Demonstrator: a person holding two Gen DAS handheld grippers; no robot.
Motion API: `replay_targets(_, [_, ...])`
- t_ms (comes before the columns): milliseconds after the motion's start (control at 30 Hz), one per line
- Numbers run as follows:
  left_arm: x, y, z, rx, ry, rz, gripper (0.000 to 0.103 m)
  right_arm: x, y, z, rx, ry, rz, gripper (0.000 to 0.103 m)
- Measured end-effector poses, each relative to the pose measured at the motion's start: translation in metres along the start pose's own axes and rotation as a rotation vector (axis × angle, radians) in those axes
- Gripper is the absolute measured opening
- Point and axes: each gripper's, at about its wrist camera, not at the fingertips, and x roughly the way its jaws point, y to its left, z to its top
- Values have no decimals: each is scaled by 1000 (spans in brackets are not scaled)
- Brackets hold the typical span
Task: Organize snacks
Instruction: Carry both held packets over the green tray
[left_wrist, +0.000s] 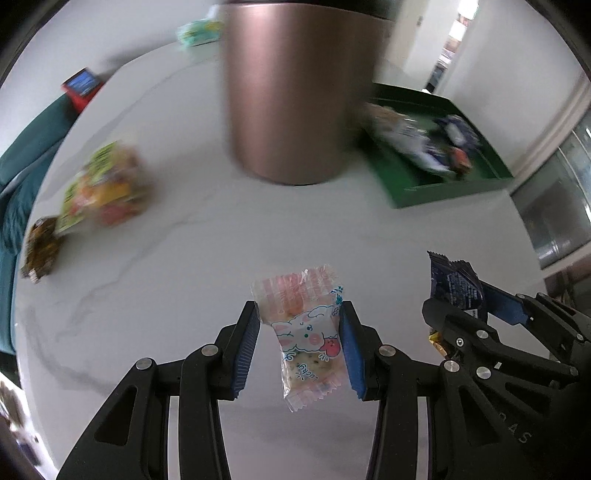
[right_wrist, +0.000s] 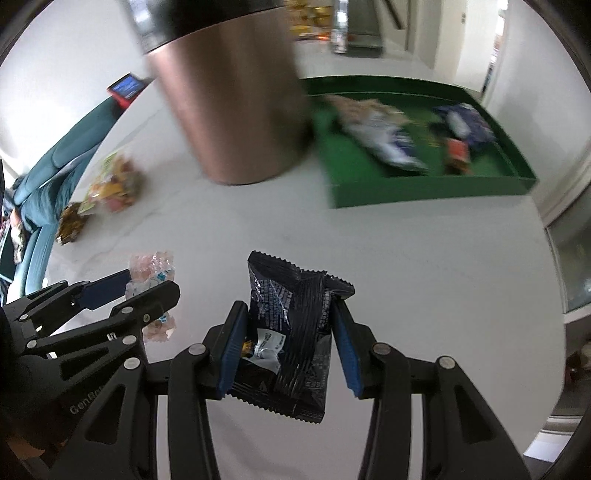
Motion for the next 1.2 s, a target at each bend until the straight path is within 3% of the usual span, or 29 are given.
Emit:
replay_targets(333, [14, -116, 40, 42, -32, -47, 38, -21, -120, 18, 38, -21, -51, 57])
replay_targets(533, [24, -159, 71, 35, -49, -48, 38, -21, -164, 41, 19, -38, -51, 57])
replay_targets(900, [39, -176, 123, -20, -101, -7, 38, -18, -195, 114, -65, -89, -33, 57])
replay_targets(1200, [71, -161, 174, -83, -120, 50, 38, 20, -200, 172, -105, -68, -11, 57])
